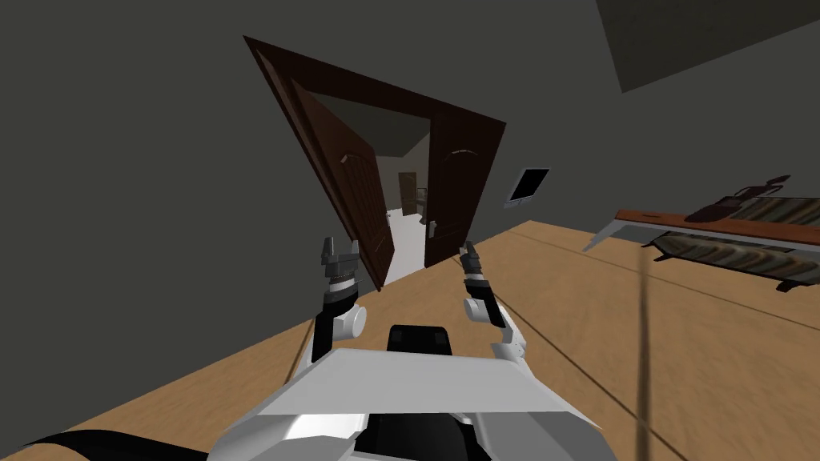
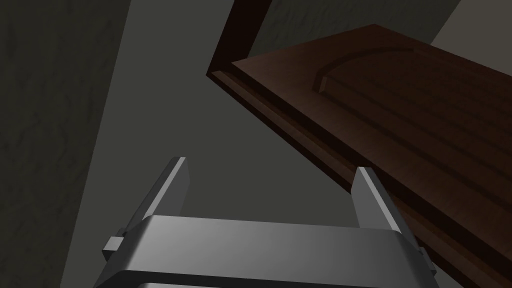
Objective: Push the door open
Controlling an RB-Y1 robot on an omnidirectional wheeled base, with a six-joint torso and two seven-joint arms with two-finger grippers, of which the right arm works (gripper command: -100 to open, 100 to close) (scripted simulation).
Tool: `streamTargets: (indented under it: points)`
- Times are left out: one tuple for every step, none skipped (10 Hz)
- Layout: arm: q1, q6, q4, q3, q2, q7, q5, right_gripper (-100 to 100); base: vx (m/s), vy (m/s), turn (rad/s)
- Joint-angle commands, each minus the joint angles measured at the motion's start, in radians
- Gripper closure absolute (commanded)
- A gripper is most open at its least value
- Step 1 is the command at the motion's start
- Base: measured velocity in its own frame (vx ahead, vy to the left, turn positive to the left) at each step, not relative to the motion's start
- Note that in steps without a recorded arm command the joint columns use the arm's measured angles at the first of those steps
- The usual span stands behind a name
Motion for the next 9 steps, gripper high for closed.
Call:
streamTargets:
  points:
    - [-0.029, 0.000, 0.050, -0.009, -0.014, -0.012, -0.005, -100, 0.056, -0.073, 0.168]
    - [-0.048, 0.000, 0.078, -0.014, -0.022, -0.018, -0.007, -100, 0.072, -0.102, 0.213]
    - [-0.048, 0.000, 0.090, -0.014, -0.022, -0.018, -0.007, -100, 0.044, -0.080, 0.088]
    - [-0.067, -0.001, 0.127, -0.019, -0.030, -0.025, -0.009, -100, 0.040, -0.069, 0.103]
    - [-0.086, -0.001, 0.155, -0.024, -0.038, -0.032, -0.011, -100, 0.063, -0.090, 0.195]
    - [-0.086, -0.001, 0.163, -0.024, -0.038, -0.032, -0.011, -100, 0.033, -0.068, 0.092]
    - [-0.105, -0.001, 0.200, -0.029, -0.047, -0.039, -0.014, -100, 0.022, -0.062, 0.114]
    - [-0.125, -0.002, 0.229, -0.034, -0.055, -0.047, -0.016, -100, 0.040, -0.079, 0.209]
    - [-0.125, -0.002, 0.238, -0.034, -0.055, -0.047, -0.016, -100, 0.043, -0.080, 0.080]
